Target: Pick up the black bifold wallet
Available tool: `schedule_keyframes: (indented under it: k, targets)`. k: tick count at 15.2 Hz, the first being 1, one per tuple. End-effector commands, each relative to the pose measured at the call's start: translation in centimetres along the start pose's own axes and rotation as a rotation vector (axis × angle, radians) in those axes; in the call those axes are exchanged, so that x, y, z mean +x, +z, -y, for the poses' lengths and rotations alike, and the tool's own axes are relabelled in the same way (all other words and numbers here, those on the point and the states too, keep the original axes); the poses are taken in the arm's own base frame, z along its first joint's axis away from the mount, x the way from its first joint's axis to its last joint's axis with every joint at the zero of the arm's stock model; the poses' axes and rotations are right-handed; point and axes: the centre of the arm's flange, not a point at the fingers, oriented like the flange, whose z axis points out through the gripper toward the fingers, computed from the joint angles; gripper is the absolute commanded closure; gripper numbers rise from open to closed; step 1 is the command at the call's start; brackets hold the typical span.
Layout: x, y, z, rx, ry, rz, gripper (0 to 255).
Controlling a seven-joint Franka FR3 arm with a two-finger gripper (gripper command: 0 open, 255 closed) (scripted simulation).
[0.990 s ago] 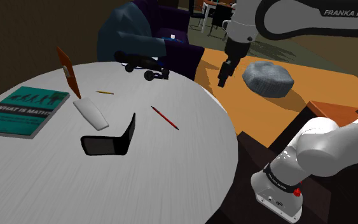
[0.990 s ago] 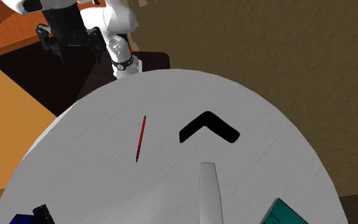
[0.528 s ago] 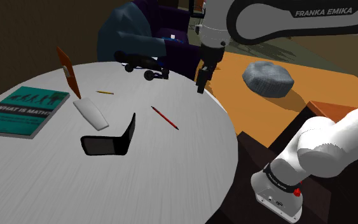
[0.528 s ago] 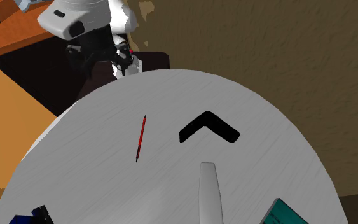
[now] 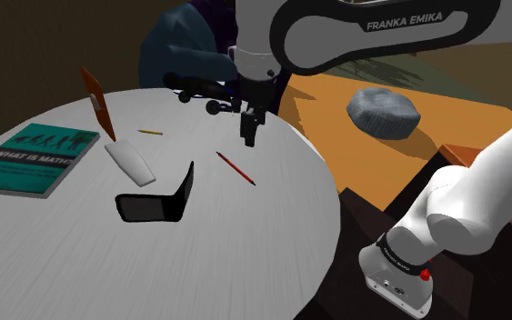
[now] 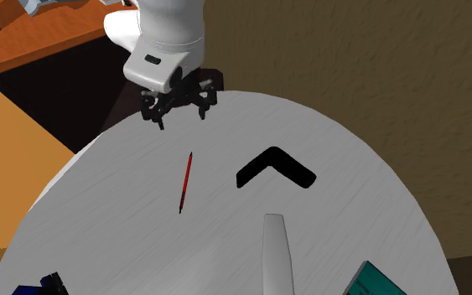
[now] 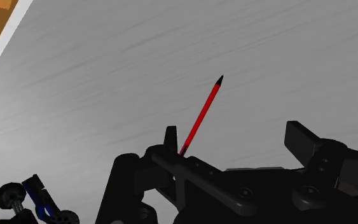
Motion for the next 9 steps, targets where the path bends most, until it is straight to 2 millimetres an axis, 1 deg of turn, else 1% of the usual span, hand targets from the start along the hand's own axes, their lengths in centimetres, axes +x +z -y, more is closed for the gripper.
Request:
schedule_keyframes:
  k: [1,9]
  targets:
    - [1.8,0.3,2.0,0.001,-0.038,0.006,0]
    - [8.4,1.3,10.4,0.0,-0.186,0.028,0]
